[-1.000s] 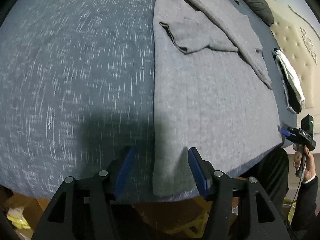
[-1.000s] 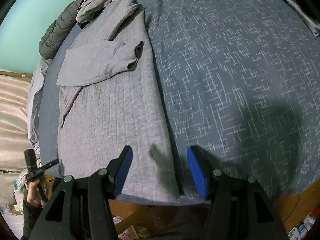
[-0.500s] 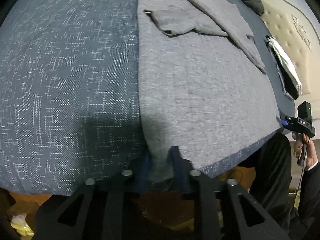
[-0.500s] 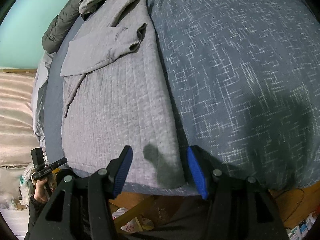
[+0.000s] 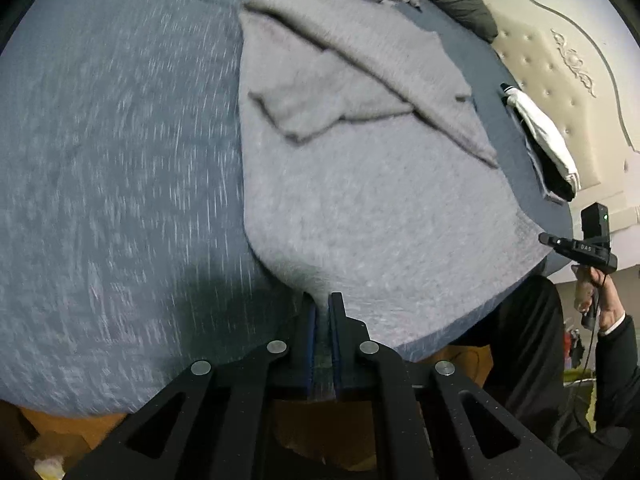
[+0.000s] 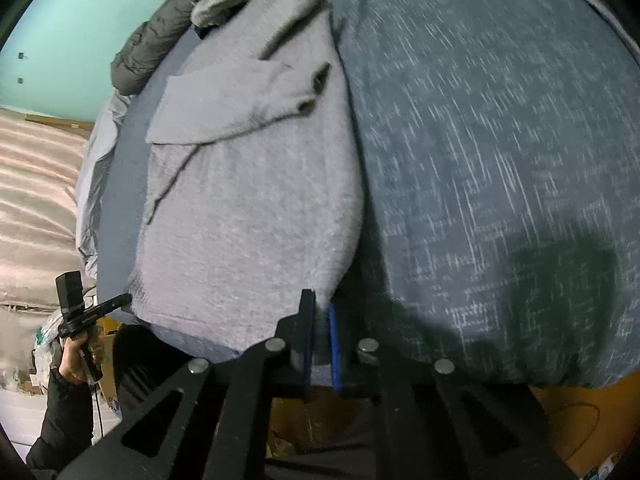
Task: Fold clothes
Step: 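Grasp the sweater hem with both grippers and fold it over the body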
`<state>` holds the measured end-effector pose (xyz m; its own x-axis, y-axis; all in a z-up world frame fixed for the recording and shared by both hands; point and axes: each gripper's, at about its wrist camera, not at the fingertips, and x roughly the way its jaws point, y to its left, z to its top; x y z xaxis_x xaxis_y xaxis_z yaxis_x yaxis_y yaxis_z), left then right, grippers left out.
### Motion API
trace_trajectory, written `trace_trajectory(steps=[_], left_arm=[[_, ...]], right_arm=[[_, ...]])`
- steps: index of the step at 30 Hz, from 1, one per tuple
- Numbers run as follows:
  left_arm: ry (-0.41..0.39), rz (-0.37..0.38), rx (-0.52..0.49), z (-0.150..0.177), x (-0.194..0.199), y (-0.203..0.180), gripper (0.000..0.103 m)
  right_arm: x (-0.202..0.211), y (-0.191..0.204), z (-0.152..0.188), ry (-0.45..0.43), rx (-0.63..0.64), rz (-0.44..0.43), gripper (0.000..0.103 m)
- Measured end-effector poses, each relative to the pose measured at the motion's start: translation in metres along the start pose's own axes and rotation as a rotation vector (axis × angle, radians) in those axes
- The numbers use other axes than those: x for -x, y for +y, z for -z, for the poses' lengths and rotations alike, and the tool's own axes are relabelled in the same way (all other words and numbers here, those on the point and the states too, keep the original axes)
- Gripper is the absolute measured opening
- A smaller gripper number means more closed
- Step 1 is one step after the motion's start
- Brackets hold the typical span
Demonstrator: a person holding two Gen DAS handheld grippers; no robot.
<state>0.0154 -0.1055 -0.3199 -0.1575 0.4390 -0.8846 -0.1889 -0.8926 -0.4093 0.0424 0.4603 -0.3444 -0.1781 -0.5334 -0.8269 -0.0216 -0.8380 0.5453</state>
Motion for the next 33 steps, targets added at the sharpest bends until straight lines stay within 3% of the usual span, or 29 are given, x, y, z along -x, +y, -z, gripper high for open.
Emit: trace_trajectory(steps=[4,12,23,33], left_arm=[[-0.036,0.009,-0.017,-0.020,0.023,0.000,0.006],[-0.118,0.008,-0.037,-0.101,0.039,-0.012,0.006],[-0.202,0.028,0.008,-0.223,0.052,-0.001,0.006],[-0.213,0.017,0.061,-0.327,0.025,0.031,0.006]], right_arm=[[0.015,0.013,-0.016,-0.040,0.034,-0.022,0.006],[0.036,0.046,-0.070,-0.099,0.083,-0.032,0.005],[0.042,0.081,-0.181,-0.182,0.113,-0.009,0.005],[0.031,0.093,-0.297,-0.234,0.106,0.025,0.005]])
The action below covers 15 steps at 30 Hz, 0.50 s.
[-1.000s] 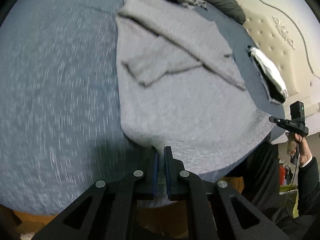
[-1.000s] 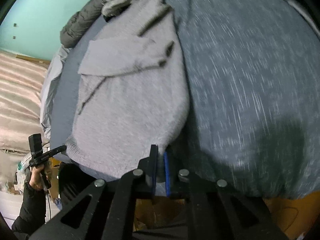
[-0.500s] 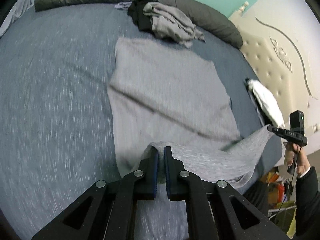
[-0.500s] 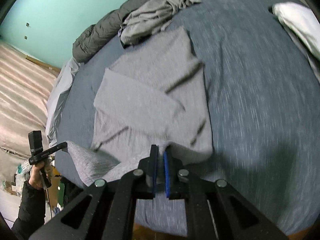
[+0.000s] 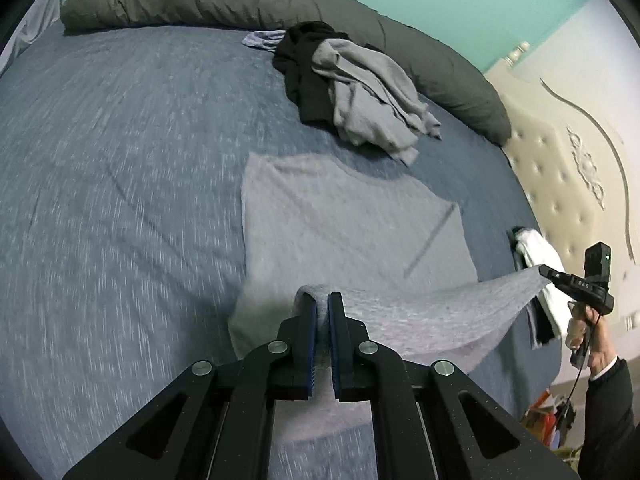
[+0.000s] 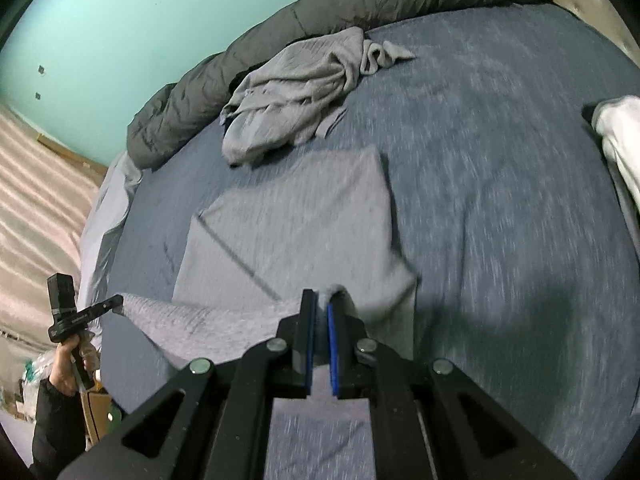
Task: Fold clothes
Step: 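Grasp the sweater hem with both grippers and fold it over the body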
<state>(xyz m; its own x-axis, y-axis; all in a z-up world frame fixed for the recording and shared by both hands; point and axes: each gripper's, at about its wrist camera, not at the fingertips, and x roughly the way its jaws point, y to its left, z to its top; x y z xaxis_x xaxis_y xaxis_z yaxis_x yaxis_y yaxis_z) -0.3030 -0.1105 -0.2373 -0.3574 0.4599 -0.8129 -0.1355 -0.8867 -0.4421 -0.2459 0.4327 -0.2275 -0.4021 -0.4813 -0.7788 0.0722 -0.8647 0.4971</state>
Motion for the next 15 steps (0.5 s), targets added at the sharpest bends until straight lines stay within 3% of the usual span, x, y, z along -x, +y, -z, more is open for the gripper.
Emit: trace_trajectory(steps=[15], left_arm=[[-0.055,-0.022,0.110,-0.106,-0.086,0.053,0.006]], right_arm=[[-0.084,-0.002,-0.131,-0.067,0.057,0.111,0.005]])
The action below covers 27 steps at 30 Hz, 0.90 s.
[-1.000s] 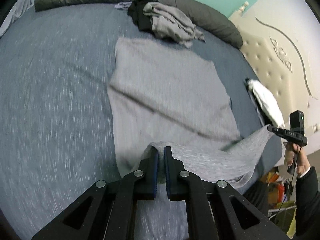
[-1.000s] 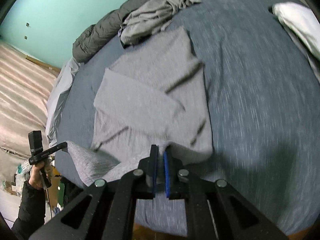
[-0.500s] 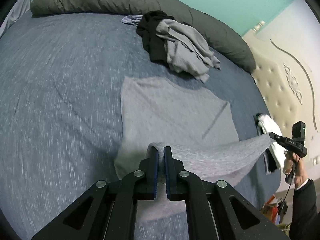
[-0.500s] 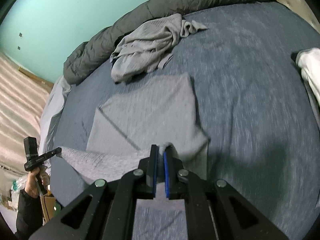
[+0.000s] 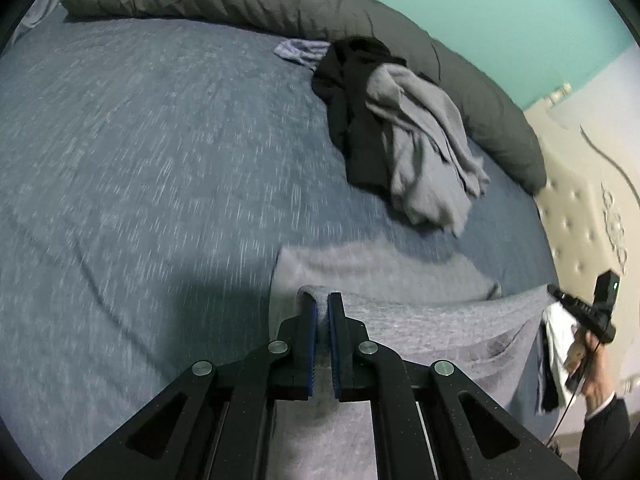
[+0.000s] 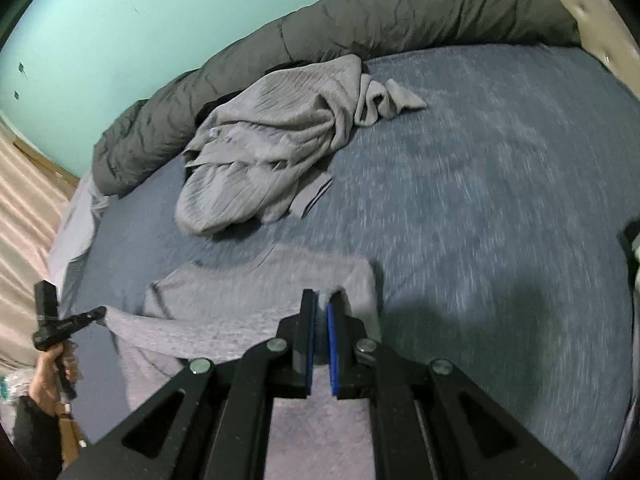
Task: Fold clothes
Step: 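Grasp the sweater hem with both grippers and fold it over the body, then open both grippers and release the folded hem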
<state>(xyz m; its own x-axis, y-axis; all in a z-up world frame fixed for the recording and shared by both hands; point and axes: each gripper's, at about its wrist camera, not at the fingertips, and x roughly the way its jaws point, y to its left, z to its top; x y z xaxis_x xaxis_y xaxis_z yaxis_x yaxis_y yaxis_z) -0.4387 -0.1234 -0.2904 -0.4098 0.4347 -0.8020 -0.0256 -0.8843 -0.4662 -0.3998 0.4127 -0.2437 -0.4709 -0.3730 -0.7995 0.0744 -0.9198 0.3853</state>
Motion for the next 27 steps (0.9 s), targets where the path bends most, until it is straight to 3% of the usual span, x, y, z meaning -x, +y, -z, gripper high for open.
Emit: trace_trajectory(steps=[7,9,12,15,17,19,22,27], left_arm=[[-0.027,-0.032,0.021,-0.003,-0.040,0.009,0.010],[-0.019,-0.049,0.022,0.003,-0.045,0.011,0.033],[-0.056,-0.050,0.037,0.011,-0.031,0.017,0.044],[-0.090,-0.046,0.021,0.025,-0.007,0.020,0.051],[-0.076,-0.026,0.016,0.038,0.004,0.022,0.052],[-0.057,0.003,0.006,0.061,0.015,0.023,0.053],[-0.018,0.015,-0.030,0.102,0.025,0.020,0.057],[0.060,0.075,-0.026,0.162,0.024,0.022,0.067]], right_arm=[[-0.051,-0.008,-0.012,-0.054,-0.016,0.090,0.005],[-0.066,-0.009,-0.009,-0.039,-0.015,0.116,0.005],[-0.083,-0.008,-0.003,-0.027,0.001,0.171,0.009],[-0.073,-0.007,0.002,-0.095,0.021,0.194,0.026],[-0.054,-0.016,0.005,-0.164,-0.011,0.188,0.067],[-0.035,-0.028,0.013,-0.201,-0.059,0.170,0.067],[-0.025,-0.033,0.040,-0.119,-0.047,0.165,0.067],[-0.018,-0.043,0.116,0.012,-0.066,0.057,0.067]])
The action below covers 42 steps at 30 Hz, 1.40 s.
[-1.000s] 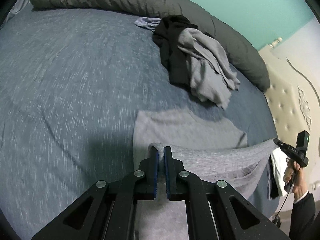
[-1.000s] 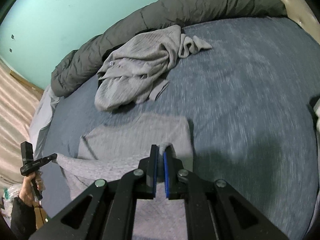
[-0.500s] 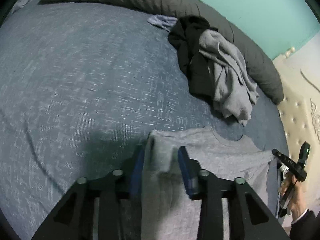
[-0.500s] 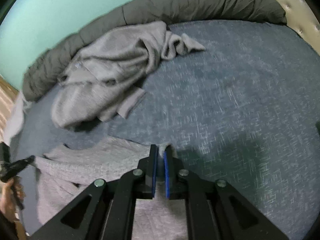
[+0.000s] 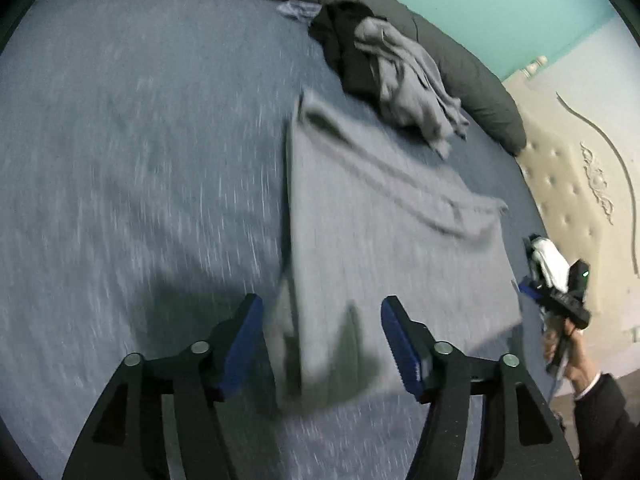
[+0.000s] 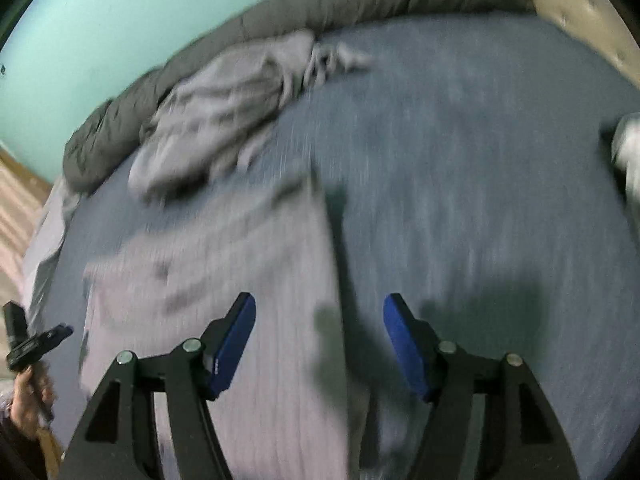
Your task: Fold clothes
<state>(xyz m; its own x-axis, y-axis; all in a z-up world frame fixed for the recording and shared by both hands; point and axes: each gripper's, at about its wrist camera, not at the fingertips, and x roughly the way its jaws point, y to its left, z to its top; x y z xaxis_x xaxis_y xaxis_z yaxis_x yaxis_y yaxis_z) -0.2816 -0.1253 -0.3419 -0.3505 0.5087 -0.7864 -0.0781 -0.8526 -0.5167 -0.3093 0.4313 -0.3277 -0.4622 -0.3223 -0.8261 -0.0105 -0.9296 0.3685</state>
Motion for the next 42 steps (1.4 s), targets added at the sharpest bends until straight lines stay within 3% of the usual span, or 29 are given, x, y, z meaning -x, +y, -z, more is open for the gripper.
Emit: trace_trajectory(steps=[5,11,14,16,18,20,21,23,25,35,42], left_arm=[[0.015,0.047,0.077,0.030,-0.008,0.007,0.067],[0.014,0.100,0.163,0.041,-0.025,0.008,0.067],[0.022,0.117,0.191,0.040,-0.039,0.012,0.066],[0.035,0.111,0.189,0.040,-0.047,0.013,0.055],[0.042,0.101,0.168,0.040,-0.050,0.010,0.028],[0.040,0.107,0.152,0.039,-0.051,0.004,0.017],[0.035,0.095,0.136,0.036,-0.050,0.000,0.013],[0.029,0.091,0.127,0.034,-0.045,-0.004,0.012],[0.011,0.088,0.128,0.033,-0.035,-0.008,0.012],[-0.037,0.090,0.113,0.049,0.019,-0.032,0.011],[0.000,0.076,0.074,0.105,0.052,-0.045,0.011]], right_arm=[[-0.005,-0.022,0.062,0.071,-0.079,-0.041,0.068],[-0.008,-0.031,0.078,0.069,-0.198,-0.114,0.068],[-0.015,-0.023,0.077,0.092,-0.189,-0.134,0.068],[-0.022,-0.016,0.077,0.117,-0.164,-0.135,0.067],[-0.029,-0.010,0.079,0.144,-0.149,-0.130,0.059],[-0.032,-0.005,0.081,0.151,-0.136,-0.127,0.042],[-0.032,-0.003,0.082,0.148,-0.129,-0.127,0.038],[-0.030,0.003,0.081,0.134,-0.112,-0.113,0.019],[-0.025,0.007,0.079,0.127,-0.088,-0.099,0.016],[0.029,0.027,0.076,0.083,-0.026,-0.121,0.010],[0.079,0.038,0.102,0.089,0.025,-0.124,0.010]])
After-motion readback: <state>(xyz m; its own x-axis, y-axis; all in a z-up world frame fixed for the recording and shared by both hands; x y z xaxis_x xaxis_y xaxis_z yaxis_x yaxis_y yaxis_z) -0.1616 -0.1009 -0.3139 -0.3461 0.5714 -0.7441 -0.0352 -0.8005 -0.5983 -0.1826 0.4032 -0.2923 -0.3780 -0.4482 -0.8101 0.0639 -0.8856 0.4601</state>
